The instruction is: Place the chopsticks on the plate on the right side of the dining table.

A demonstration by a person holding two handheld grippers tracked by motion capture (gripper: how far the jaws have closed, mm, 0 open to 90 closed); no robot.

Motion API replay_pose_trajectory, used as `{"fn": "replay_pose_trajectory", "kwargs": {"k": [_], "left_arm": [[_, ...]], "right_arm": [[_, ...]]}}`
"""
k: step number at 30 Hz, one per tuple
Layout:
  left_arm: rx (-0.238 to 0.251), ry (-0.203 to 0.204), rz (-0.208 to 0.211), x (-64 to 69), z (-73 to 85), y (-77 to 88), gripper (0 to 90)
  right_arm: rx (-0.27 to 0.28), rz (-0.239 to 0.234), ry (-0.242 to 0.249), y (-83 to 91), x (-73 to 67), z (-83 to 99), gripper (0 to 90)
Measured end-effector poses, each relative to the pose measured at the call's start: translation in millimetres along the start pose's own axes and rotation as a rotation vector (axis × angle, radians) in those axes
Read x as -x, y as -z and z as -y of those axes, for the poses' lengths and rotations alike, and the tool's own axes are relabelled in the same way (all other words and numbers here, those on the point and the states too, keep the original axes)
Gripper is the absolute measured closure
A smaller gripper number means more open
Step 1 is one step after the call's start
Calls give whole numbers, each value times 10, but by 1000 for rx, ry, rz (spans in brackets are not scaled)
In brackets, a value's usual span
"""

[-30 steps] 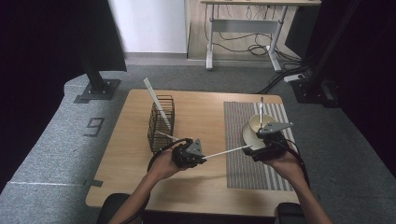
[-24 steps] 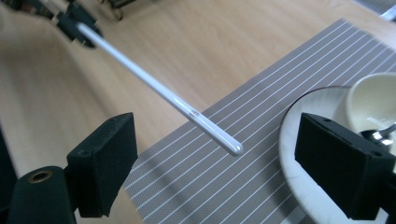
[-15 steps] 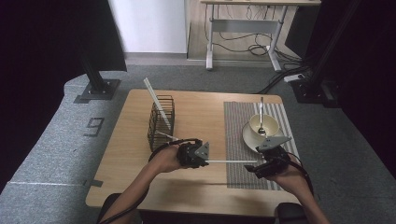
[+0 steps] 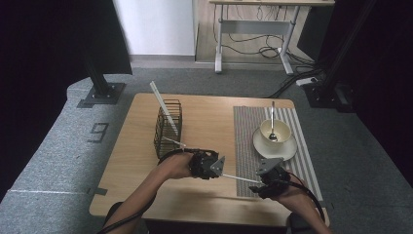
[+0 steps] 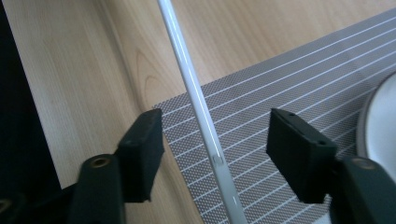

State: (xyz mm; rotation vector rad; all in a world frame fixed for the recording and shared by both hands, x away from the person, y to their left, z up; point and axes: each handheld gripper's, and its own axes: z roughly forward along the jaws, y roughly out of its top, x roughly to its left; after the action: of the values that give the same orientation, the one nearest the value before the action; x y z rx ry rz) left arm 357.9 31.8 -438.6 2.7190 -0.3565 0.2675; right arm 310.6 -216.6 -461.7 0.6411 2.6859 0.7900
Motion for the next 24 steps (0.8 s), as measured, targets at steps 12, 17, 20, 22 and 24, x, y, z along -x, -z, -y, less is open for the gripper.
{"fn": "replay_pose_trajectory", "kwargs": {"k": [12,17,20,22,24], "left_arm": [[-61,-62,-2,40,-95,-35,854],[-73,-68,-4,48,-102,-54,854],[-69,-72,-6,49,-100,-56,853],[-67,-77,-14,49,-97,-59,851],[-64,-85,-31,42,-93,-53,844]], "right_arm": [[-80,2,55,-163,-139,-20,664],[-84,-3,70,-172,-154,-26,777],[-88,-10,79,-175,-156,-26,788],[-90,-18,86,-174,-153,-26,795],[-91,-25,95,-167,-149,-27,803]]}}
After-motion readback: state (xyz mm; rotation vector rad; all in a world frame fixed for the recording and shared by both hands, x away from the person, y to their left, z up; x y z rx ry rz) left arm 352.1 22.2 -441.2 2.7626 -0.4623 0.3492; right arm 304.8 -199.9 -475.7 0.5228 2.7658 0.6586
